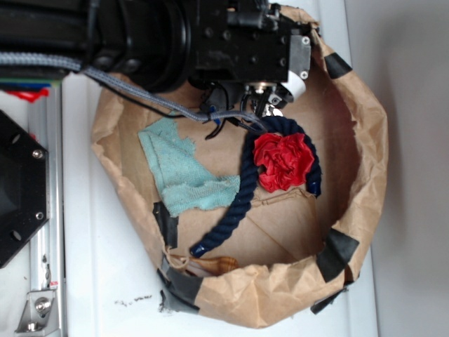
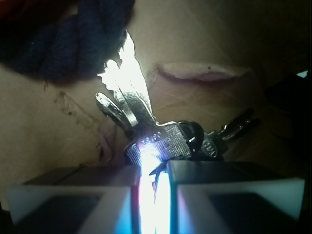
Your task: Grab the silver keys.
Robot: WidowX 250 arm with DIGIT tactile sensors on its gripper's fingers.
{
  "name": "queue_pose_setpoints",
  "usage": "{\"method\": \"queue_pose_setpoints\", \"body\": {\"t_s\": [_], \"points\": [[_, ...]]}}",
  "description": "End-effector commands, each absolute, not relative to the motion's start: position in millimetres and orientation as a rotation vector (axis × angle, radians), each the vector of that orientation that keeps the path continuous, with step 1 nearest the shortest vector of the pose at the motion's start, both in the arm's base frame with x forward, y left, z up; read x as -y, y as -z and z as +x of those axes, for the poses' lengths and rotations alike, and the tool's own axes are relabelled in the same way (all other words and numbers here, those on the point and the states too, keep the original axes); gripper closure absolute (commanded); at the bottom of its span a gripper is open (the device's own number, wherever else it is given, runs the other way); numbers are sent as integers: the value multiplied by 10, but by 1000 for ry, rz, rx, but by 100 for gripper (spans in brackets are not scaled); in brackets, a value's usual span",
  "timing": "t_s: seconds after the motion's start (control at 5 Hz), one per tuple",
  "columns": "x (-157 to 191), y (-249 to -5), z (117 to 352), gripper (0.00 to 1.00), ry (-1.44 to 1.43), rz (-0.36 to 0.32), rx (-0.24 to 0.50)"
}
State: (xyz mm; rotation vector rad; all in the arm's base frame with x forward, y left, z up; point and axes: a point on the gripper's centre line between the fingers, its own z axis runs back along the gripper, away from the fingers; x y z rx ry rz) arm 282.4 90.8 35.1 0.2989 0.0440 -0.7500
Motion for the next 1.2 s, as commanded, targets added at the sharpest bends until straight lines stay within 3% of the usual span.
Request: {"method": "queue_pose_setpoints", "body": {"t_s": [0.0, 0.4, 0.6, 0.8, 1.0], "points": [[-892, -568, 2911, 100, 725, 340, 25], [-878, -599, 2917, 100, 693, 335, 33], [-558, -1011, 2805, 100, 672, 224, 40], [-256, -1545, 2711, 100, 697, 72, 86], [-108, -1693, 2564, 100, 700, 49, 133]]}}
